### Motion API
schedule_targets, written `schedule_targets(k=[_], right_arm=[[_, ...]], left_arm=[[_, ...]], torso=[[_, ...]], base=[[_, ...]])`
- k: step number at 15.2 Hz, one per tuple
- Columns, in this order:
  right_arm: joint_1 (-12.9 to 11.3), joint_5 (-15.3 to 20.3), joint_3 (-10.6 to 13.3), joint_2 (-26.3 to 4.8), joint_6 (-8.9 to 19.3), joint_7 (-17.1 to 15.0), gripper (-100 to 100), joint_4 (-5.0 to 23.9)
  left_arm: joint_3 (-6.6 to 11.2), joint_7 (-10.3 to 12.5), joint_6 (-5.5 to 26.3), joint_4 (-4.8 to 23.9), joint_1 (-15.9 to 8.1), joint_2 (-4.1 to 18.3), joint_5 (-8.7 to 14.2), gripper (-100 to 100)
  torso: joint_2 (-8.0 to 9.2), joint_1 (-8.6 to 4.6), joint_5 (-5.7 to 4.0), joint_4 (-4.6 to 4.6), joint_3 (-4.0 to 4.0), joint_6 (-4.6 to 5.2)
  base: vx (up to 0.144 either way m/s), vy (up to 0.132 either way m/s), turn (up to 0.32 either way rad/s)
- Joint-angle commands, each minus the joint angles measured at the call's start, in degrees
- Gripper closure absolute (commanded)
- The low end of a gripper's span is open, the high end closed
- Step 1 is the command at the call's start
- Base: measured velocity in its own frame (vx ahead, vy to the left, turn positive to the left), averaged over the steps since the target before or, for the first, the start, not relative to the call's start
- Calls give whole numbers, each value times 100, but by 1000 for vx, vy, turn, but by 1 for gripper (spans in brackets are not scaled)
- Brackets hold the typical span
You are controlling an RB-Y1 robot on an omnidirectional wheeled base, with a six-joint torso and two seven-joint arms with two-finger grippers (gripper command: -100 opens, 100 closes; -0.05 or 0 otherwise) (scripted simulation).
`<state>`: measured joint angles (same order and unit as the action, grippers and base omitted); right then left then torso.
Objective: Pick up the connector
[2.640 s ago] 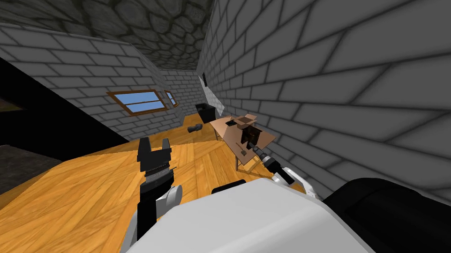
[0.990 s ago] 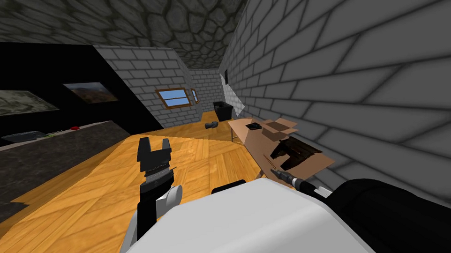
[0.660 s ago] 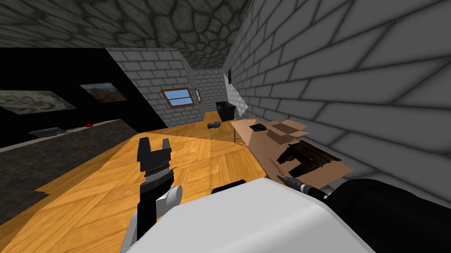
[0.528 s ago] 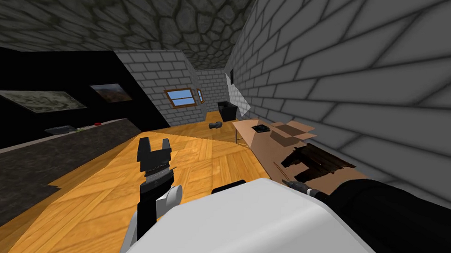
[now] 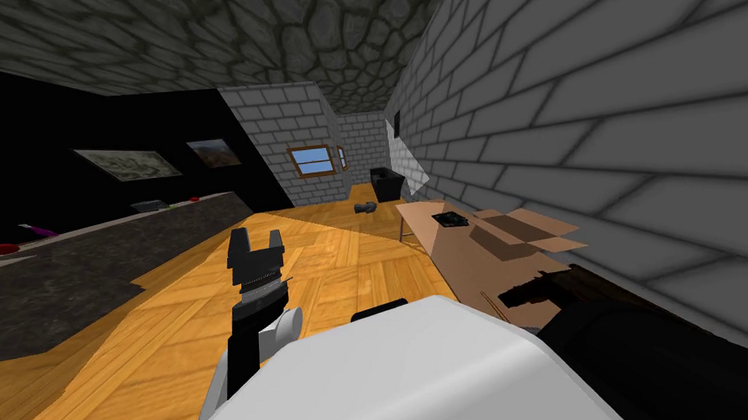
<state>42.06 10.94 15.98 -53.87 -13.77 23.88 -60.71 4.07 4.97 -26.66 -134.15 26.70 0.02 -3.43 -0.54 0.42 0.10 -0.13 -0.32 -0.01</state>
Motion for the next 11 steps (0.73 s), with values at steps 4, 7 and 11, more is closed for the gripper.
schedule_targets(k=[4, 7, 11], right_arm=[[137, 95, 216, -95, 38, 117, -100, 479], [-118, 183, 290, 158, 9, 181, -100, 871], [-252, 229, 295, 322, 19, 213, -100, 1009]], left_arm=[[0, 0, 0, 0, 0, 0, 0, 0], [0, 0, 0, 0, -1, 0, 0, 0], [1, 0, 1, 1, -3, 1, 0, 0]], torso=[[9, 2, 1, 3, 6, -1], [22, 1, 1, 5, 12, 1], [96, -54, -13, 22, 55, 1]], base=[[140, 45, 125], [81, 19, 112], [-61, -88, 83]])
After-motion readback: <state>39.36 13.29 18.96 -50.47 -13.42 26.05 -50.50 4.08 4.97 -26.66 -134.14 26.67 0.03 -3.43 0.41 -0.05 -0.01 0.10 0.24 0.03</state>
